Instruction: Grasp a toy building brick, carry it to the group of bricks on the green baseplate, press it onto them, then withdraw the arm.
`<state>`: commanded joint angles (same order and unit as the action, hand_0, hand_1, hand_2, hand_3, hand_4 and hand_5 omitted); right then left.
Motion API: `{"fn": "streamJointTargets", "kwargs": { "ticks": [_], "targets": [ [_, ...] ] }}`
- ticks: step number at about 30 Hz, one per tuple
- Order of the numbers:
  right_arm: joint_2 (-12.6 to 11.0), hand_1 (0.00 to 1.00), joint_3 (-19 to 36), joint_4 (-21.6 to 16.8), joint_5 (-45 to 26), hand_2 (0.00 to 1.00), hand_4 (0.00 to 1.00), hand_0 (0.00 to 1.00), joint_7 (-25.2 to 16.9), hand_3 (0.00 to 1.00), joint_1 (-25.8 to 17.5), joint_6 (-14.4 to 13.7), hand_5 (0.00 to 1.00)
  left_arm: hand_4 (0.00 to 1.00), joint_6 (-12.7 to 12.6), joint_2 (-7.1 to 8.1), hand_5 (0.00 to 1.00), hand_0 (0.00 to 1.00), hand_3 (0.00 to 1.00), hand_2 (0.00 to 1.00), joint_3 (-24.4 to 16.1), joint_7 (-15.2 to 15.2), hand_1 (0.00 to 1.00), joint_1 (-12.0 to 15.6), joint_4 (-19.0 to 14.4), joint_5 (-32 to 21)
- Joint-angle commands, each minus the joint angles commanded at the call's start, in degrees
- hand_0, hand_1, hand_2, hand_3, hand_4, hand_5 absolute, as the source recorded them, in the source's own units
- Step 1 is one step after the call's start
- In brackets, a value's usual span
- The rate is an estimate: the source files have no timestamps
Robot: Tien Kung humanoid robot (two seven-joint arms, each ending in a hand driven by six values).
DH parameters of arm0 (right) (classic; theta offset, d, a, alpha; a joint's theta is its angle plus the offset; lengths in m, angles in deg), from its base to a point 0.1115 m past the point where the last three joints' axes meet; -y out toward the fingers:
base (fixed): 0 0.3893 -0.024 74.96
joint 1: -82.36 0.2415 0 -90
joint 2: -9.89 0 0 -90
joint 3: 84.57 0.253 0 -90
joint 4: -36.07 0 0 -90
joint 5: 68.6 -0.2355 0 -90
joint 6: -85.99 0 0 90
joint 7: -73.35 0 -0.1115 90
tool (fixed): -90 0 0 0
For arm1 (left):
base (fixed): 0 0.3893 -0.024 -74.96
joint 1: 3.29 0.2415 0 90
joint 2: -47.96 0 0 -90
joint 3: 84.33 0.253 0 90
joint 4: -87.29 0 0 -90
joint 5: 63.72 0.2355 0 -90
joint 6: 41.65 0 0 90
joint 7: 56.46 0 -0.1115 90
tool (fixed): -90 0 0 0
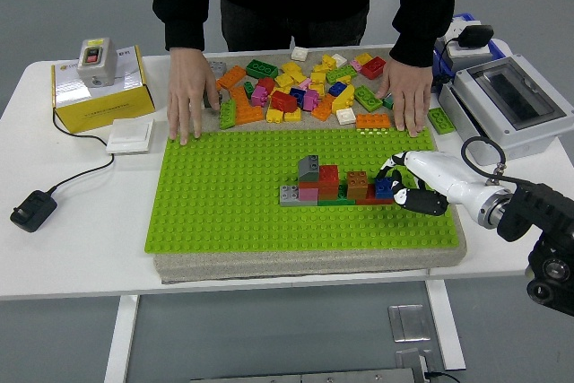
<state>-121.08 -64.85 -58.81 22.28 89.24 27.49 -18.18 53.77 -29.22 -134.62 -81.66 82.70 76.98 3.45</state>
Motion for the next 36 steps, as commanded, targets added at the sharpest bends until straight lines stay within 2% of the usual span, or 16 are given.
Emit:
{"fn": "streamJointTargets", "kwargs": {
  "ticks": [7,12,17,23,24,29,30,36],
  "targets": [
    [-0.1,0.176,0.2,0.3,0.3,0.766,0.002,0.048,0.3,0.685,-0.4,-0.1,0.437,0.103,0.0,-0.13,0.675,0.673,0.643,0.530,0.1,0.0,0.647,0.1,0.0,-0.1],
    [-0.4,0.176,4.5,0.1,1.4,0.762,0.002,0.048,0.7,0.684,-2.0,-0.9,0.437,0.105,-0.1,-0.34,0.677,0.671,0.643,0.528,0.4,0.0,0.647,0.3,0.0,-0.4],
    [0.9,0.176,11.5,-0.1,3.5,0.762,0.002,0.048,1.1,0.684,-5.8,-2.1,0.437,0.105,-0.1,-0.27,0.677,0.671,0.643,0.528,0.1,0.0,0.647,0.3,0.0,-0.1],
    [4.7,0.178,22.2,1.1,4.1,0.756,0.002,0.048,-0.2,0.683,-11.2,-4.5,0.428,0.104,-0.1,-0.38,0.674,0.672,0.642,0.527,0.2,-0.2,0.647,0.6,0.0,-0.3],
    [5.3,0.194,24.4,1.5,3.6,0.755,0.119,0.048,-0.8,0.688,-12.2,-5.0,0.434,0.104,-0.1,-0.41,0.673,0.672,0.643,0.527,0.2,-0.2,0.648,0.7,0.0,-0.3],
    [6.9,0.194,32.9,3.5,0.1,0.755,0.119,0.048,-3.6,0.688,-15.9,-7.2,0.434,0.104,0.0,-0.12,0.673,0.672,0.643,0.527,0.4,-0.2,0.648,0.7,0.0,-0.5],
    [7.1,0.200,34.9,3.9,-0.8,0.760,0.180,0.049,-4.3,0.693,-16.8,-7.7,0.440,0.105,0.0,0.01,0.671,0.671,0.643,0.527,0.4,-0.2,0.647,0.7,0.0,-0.4],
    [8.6,0.201,44.6,5.3,-4.4,0.761,0.190,0.049,-7.2,0.695,-20.6,-9.5,0.436,0.106,0.1,0.61,0.671,0.670,0.643,0.534,0.4,-0.2,0.647,0.3,0.0,0.0]
  ]
}}
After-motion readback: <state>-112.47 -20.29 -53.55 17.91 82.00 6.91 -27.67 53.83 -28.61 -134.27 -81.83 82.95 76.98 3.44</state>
